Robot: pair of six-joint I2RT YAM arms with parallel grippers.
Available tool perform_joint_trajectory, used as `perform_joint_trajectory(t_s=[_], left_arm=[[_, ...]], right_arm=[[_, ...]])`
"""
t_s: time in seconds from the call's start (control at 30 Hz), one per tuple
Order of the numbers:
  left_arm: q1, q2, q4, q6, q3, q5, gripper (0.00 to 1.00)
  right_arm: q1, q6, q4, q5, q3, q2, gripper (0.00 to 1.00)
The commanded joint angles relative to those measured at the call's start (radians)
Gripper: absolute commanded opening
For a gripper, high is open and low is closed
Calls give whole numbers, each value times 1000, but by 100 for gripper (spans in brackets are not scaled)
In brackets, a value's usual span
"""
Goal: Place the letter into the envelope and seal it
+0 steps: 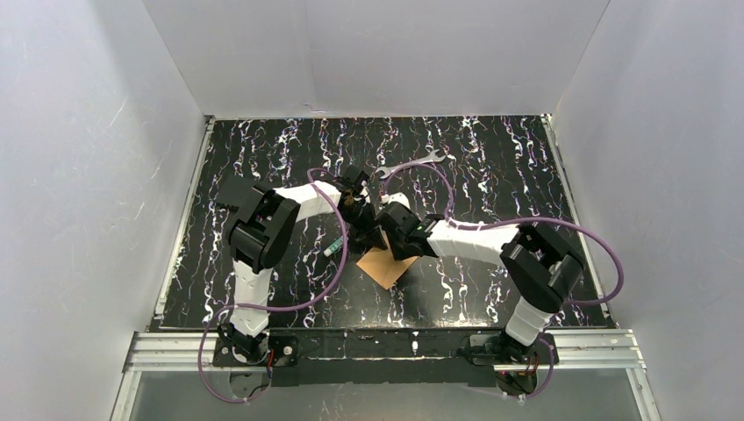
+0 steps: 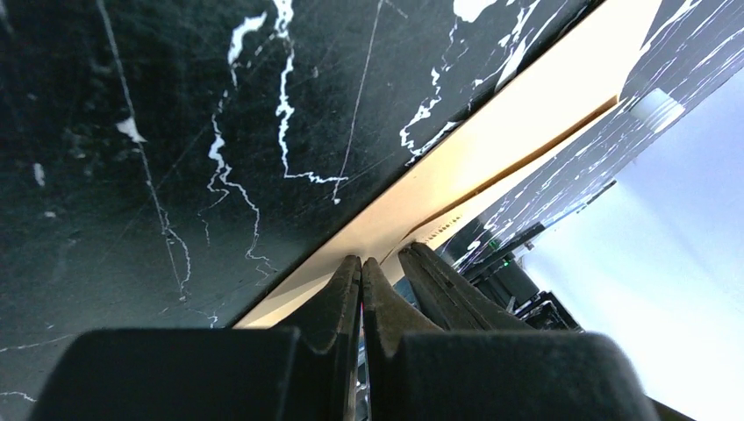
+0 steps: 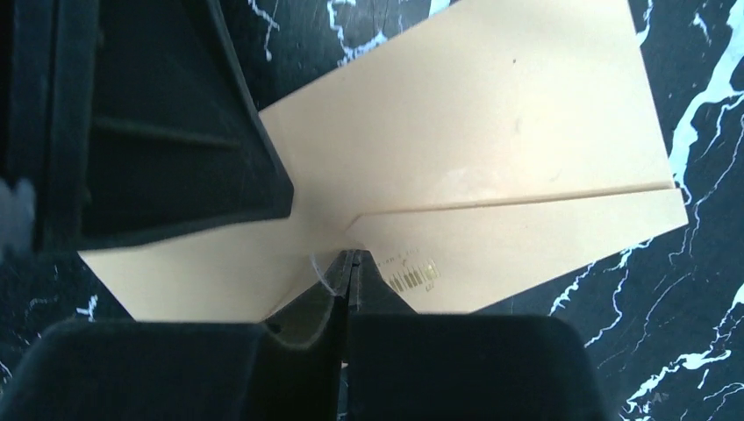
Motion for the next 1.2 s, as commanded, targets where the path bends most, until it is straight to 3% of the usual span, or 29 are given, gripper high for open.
perform_joint_trajectory(t_s=[0.0, 0.3, 0.43, 0.67, 0.93, 1.17], left_arm=[[11, 15, 3, -23, -24, -212, 0], [10, -97, 80, 79, -26, -46, 0], [10, -188, 39, 119, -65, -18, 12], [-65, -291, 164, 119, -228, 123, 16], [-89, -224, 336, -28, -374, 72, 11], [-91, -143, 244, -2, -365, 13, 6]], right_arm=[[8, -58, -192, -117, -118, 13, 7], [8, 32, -162, -132, -89, 63, 11], [2, 105, -184, -130, -64, 121, 11], [-9, 147, -201, -140, -47, 168, 10], [-13, 174, -174, -117, -49, 145, 11], [-10, 179, -141, -71, -29, 124, 12]])
